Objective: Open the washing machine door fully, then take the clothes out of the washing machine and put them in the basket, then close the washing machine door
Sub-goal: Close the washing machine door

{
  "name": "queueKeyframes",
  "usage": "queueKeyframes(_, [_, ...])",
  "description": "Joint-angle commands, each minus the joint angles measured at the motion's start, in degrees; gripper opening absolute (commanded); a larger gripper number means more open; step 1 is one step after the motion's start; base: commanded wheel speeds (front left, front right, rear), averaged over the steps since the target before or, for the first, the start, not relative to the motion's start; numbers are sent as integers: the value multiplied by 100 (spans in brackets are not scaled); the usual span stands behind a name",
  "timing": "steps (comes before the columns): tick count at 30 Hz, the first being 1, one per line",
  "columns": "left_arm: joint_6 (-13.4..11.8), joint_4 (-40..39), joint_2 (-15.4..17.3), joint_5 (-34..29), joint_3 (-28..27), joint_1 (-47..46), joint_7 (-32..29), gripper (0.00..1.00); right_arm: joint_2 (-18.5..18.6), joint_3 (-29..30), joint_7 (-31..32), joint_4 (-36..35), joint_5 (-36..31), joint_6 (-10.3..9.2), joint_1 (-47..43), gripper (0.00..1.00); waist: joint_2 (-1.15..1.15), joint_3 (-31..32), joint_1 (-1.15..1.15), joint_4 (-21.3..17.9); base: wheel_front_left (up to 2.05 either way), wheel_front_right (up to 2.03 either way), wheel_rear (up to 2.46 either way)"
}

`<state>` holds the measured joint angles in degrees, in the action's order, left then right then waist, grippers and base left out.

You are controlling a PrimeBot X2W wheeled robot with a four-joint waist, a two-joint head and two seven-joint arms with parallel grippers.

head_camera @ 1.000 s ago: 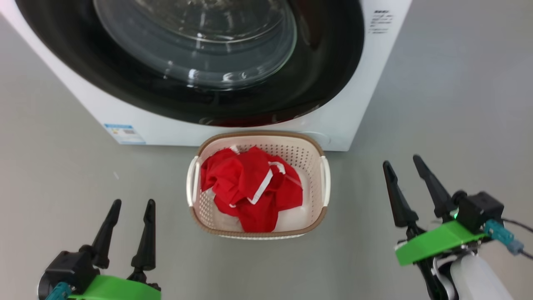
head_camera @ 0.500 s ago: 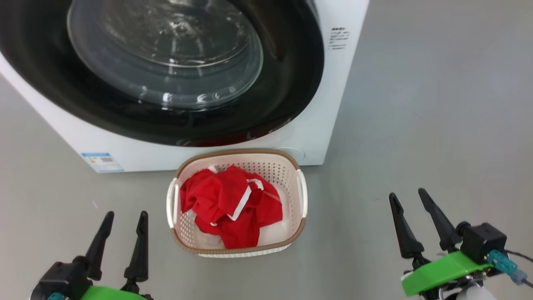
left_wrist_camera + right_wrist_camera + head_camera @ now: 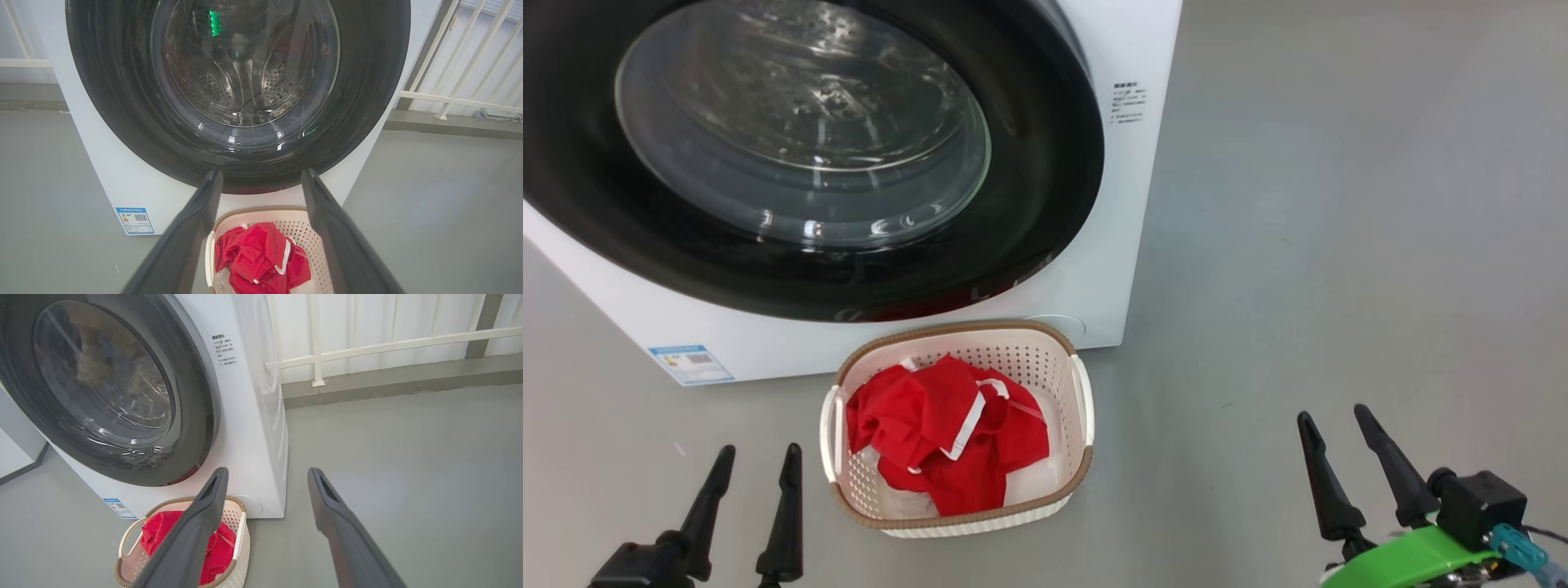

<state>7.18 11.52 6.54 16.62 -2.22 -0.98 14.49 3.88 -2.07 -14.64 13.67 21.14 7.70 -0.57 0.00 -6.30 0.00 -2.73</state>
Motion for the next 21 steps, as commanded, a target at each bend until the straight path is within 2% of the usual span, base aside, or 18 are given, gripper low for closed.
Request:
queueKeyframes(1, [31, -156, 97, -76, -233, -20, 51, 100, 56, -82, -36, -151, 25, -21, -29, 100, 0, 23, 0, -28, 0, 0, 0])
queueKeyframes(21, [31, -148, 115, -79, -268, -38, 51, 100, 6, 64, -36, -180, -6, -21, -116, 100, 0, -8, 0, -48, 0, 0, 0])
